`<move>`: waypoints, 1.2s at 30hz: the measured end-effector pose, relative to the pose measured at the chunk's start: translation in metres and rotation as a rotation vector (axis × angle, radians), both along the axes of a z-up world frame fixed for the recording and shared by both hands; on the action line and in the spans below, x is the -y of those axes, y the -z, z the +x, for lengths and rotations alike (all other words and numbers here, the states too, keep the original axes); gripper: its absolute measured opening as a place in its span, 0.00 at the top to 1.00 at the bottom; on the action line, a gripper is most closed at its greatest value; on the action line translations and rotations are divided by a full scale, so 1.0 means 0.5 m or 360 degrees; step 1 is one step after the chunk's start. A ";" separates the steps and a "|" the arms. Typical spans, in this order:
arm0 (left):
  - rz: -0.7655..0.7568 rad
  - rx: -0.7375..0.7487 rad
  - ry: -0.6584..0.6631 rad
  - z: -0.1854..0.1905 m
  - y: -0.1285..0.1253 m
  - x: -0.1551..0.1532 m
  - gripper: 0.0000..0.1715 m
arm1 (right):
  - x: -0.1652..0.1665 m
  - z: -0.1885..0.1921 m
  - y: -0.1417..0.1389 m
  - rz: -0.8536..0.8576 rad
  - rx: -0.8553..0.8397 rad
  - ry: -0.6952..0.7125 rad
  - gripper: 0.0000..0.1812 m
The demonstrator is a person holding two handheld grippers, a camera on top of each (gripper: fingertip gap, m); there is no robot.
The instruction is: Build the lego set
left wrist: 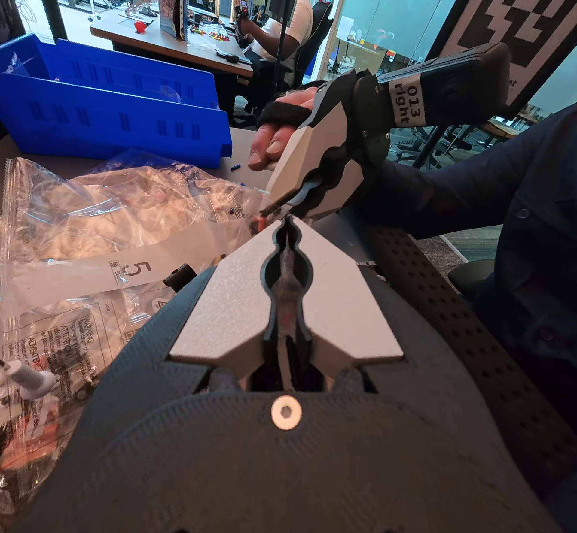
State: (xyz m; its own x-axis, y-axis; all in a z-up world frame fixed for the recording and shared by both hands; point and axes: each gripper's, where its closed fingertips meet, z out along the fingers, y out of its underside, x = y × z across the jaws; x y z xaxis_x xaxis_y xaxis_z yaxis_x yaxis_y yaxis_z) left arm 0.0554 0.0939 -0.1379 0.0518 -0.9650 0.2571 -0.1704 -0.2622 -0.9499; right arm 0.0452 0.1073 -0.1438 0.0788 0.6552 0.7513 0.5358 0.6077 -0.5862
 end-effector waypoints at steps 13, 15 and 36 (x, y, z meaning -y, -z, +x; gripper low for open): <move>-0.0004 0.0067 -0.0002 -0.004 -0.013 -0.002 1.00 | -0.009 0.009 -0.004 -0.0064 -0.0041 0.0024 1.00; -0.0003 0.0079 0.0001 -0.005 -0.016 -0.001 1.00 | -0.014 0.012 -0.010 -0.0102 -0.0080 0.0045 1.00; 0.0010 0.0240 0.0085 -0.008 -0.059 0.021 1.00 | 0.022 -0.007 -0.044 -0.0506 -0.0381 -0.0148 0.90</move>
